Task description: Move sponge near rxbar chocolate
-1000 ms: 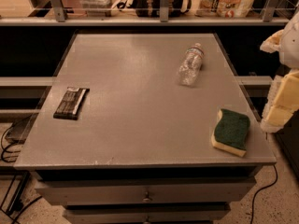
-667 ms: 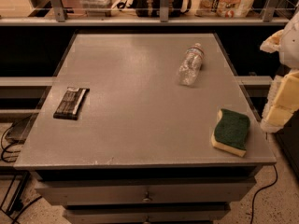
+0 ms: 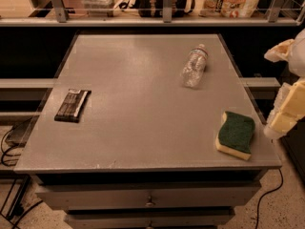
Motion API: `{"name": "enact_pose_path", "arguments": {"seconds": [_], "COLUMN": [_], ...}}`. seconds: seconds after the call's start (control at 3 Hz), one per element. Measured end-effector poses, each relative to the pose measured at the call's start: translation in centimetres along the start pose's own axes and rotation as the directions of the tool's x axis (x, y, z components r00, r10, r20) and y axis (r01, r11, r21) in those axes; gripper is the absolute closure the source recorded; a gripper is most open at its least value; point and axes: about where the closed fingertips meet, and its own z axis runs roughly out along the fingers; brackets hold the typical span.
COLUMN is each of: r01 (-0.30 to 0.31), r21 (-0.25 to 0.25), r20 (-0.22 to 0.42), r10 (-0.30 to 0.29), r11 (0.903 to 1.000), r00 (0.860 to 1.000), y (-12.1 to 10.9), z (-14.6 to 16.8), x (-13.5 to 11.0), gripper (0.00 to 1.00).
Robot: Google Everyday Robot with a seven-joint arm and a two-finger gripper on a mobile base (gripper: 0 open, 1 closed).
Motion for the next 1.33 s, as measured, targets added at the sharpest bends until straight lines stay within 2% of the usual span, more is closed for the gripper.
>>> {"name": "enact_pose_path", "arguments": {"seconds": [0.33, 0.67, 1.33], "r01": [-0.036, -0.049, -0.096], "r21": [-0.027, -0.034, -0.074], "r20": [0.096, 0.130, 0.131], "r10": [0.038, 0.053, 0.105], "r11": [0.9990, 0.9982, 0.9926], "r00": [0.995, 0.990, 0.986], "y": [0.1, 0.3, 1.3], "z": [2.2, 4.7, 9.8], "x": [0.4, 0.4, 1.1], "gripper": [0.00, 0.00, 0.00]}}
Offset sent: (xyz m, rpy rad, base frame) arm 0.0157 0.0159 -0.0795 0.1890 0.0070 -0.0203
